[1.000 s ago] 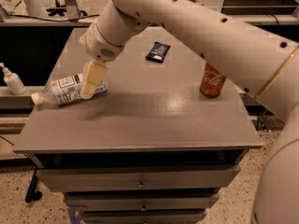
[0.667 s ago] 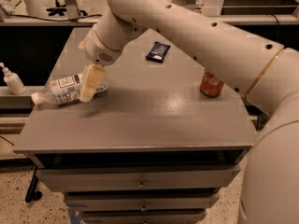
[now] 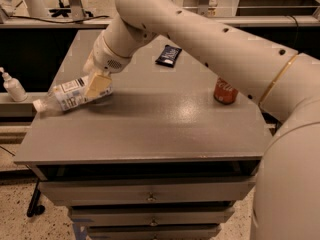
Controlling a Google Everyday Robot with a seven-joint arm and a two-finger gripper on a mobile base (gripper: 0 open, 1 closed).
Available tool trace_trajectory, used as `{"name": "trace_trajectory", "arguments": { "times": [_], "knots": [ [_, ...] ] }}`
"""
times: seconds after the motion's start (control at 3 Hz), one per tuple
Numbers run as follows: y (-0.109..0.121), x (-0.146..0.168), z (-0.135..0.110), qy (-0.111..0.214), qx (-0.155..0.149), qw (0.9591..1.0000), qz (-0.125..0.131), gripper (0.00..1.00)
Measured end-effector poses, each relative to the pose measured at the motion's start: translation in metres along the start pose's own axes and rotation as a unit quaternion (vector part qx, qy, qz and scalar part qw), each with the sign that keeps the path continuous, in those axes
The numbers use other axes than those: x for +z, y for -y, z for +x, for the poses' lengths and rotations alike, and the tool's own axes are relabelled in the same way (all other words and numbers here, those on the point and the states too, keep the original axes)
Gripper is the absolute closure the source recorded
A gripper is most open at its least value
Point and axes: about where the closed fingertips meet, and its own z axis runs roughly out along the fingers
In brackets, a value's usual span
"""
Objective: Move blue plastic bottle near coke can
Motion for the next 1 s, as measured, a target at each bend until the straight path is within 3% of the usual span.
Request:
{"name": "trace_trajectory", "arguments": {
  "times": [0.67,1.0],
  "knots": [
    [0.002,-0.003,0.008,-0.007,0.004,1.0,0.003,0.88],
    [0.005,-0.012,0.008,-0.013,0.002,0.9999,0.008,1.0]
  ]
}}
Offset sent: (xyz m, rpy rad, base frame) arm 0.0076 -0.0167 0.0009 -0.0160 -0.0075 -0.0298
